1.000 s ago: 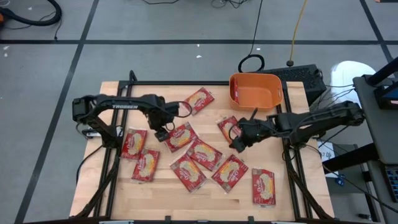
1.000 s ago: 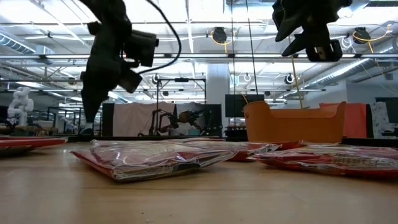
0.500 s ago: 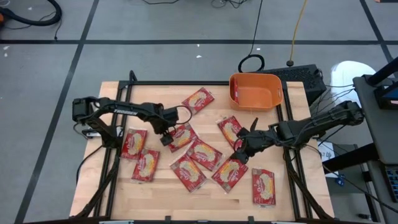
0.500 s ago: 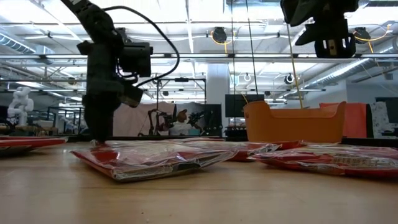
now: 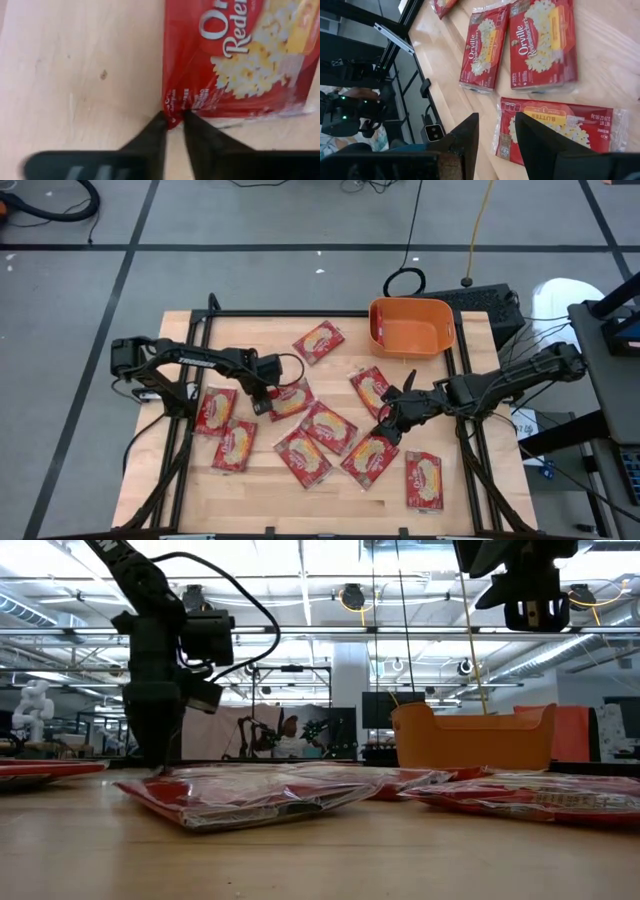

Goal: Sort popcorn bags into baskets
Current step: Put the red popcorn bag into the orange bin

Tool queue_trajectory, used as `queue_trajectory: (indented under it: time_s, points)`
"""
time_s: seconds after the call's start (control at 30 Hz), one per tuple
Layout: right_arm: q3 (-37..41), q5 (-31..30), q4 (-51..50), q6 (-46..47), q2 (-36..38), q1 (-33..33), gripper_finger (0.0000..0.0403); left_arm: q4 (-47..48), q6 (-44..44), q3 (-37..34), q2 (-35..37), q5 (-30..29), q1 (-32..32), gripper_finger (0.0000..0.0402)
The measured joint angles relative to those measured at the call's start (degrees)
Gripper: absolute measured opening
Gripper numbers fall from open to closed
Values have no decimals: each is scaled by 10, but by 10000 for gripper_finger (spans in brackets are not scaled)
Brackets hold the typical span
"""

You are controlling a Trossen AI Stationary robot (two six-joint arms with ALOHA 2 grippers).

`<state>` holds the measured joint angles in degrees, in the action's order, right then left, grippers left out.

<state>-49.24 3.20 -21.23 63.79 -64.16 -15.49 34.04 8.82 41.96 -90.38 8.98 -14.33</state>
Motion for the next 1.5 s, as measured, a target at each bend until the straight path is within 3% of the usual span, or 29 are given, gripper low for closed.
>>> queue_trajectory:
  time_s: [0.1, 0.43, 0.73, 0.83, 1.0, 1.27, 1.5]
  points:
    - [0, 0, 0, 0, 0, 0, 121, -1, -8, 9, 1, 4, 1, 10]
    - [0, -4, 0, 9, 0, 0, 121, 44, -32, 93, 11, -23, 4, 3]
    - [0, -108, 87, 8, 0, 11, 121, 108, -82, 219, 33, -93, 26, 1]
    - [-6, -106, 127, -26, 0, 30, 121, 112, -113, 261, 38, -110, 36, 1]
    - [-94, -108, 105, -116, -12, 63, 121, 127, -162, 321, 42, -122, 53, 1]
    - [-342, -137, -117, -368, -100, 101, 127, 138, -220, 407, 42, -141, 78, 1]
    - [-440, -125, -193, -394, -177, 139, 158, 136, -217, 449, 42, -155, 89, 2]
